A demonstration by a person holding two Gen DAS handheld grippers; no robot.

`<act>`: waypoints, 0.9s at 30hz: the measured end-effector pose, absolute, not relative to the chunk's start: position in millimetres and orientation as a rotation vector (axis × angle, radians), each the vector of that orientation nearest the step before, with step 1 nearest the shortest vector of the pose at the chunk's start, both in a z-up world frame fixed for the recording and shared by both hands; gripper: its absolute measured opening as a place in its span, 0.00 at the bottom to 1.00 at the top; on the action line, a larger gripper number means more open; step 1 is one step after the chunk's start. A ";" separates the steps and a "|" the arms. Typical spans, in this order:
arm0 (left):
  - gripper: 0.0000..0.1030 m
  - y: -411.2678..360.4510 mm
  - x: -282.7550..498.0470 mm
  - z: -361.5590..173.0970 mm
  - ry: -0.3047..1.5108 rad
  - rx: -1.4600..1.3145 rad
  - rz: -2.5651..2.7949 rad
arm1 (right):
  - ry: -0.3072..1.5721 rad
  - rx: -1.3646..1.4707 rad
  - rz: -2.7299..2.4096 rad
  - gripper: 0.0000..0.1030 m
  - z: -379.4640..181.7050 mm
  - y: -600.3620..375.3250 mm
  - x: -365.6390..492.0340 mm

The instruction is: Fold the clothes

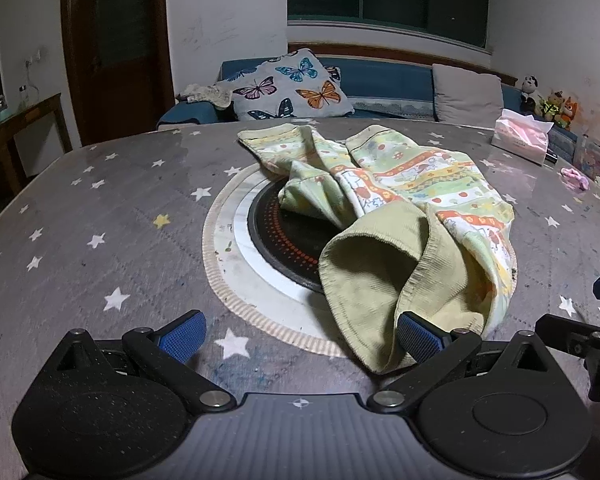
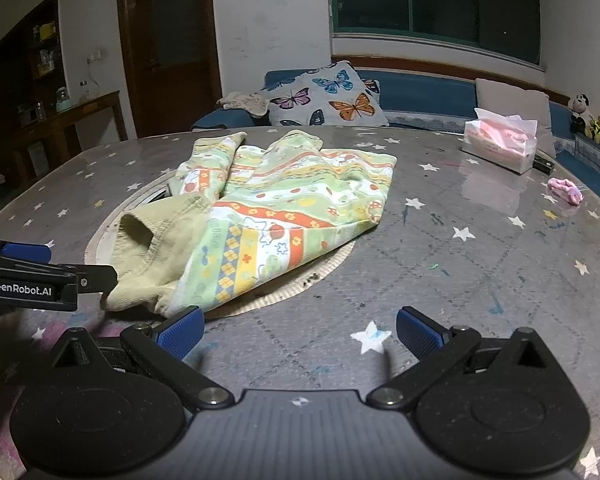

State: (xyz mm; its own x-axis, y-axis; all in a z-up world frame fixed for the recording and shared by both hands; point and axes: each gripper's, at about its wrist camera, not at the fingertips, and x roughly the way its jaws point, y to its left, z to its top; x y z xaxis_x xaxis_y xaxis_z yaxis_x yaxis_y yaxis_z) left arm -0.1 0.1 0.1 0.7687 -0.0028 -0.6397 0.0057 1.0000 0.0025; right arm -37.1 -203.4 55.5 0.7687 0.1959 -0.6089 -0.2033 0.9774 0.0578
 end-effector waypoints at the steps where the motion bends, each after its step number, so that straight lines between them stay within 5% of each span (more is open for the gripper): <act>1: 1.00 0.3 -0.2 0.3 0.696 0.002 -0.007 | 0.660 -0.012 0.216 1.00 55.4 -202.8 -37.5; 27: 1.00 -3.4 -13.7 -5.2 0.724 0.018 -0.007 | 0.650 -0.021 0.219 1.00 54.9 -194.2 -50.4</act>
